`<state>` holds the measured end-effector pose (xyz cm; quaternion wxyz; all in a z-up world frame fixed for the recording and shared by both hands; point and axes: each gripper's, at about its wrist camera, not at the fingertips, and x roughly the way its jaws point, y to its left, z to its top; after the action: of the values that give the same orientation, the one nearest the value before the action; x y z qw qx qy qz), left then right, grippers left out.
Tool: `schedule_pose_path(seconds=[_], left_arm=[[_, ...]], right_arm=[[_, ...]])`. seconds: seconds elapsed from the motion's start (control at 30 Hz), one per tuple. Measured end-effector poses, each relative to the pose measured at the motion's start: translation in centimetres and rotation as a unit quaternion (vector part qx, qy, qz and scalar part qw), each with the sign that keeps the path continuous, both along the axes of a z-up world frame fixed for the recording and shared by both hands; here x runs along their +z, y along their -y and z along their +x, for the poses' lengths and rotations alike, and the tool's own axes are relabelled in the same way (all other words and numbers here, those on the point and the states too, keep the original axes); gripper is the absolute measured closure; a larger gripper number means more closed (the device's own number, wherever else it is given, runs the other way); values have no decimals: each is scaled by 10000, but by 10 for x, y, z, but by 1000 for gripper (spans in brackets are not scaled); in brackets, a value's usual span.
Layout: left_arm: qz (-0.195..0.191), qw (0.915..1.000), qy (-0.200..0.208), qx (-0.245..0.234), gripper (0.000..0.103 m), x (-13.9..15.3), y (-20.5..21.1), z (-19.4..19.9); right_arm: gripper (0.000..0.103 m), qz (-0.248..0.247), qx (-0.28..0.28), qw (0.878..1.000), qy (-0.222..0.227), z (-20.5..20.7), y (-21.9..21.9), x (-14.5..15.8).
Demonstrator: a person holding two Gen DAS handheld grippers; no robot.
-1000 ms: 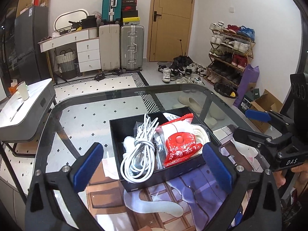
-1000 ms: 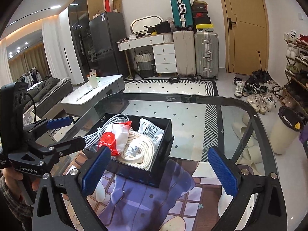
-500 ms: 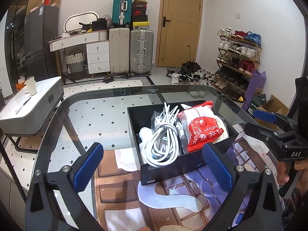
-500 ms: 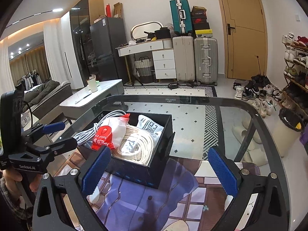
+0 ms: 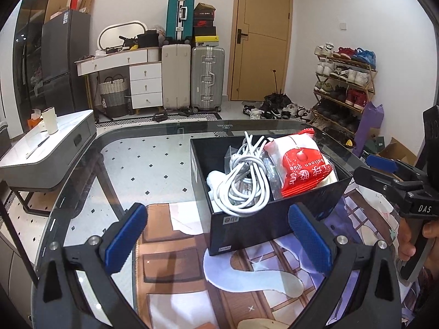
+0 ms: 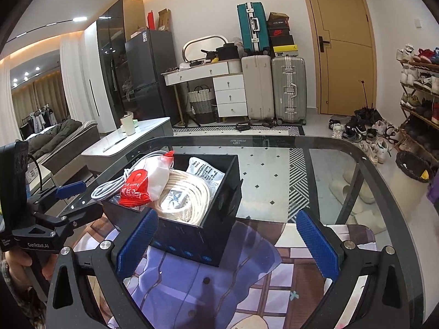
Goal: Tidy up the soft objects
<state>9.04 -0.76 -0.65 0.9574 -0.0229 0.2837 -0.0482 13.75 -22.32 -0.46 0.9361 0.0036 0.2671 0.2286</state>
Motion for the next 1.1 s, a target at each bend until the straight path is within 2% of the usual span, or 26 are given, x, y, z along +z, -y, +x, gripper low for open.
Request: schedule_pose_path(seconds=[0.7, 1.1], left_arm=[[-66, 9999, 121, 25, 0, 0, 1, -3], [113, 9997, 182, 97, 0, 2, 8, -7]], right_arm=[[1, 33, -44, 9995, 316, -18, 0, 0], [1, 53, -54, 9991, 414, -24, -2, 4]])
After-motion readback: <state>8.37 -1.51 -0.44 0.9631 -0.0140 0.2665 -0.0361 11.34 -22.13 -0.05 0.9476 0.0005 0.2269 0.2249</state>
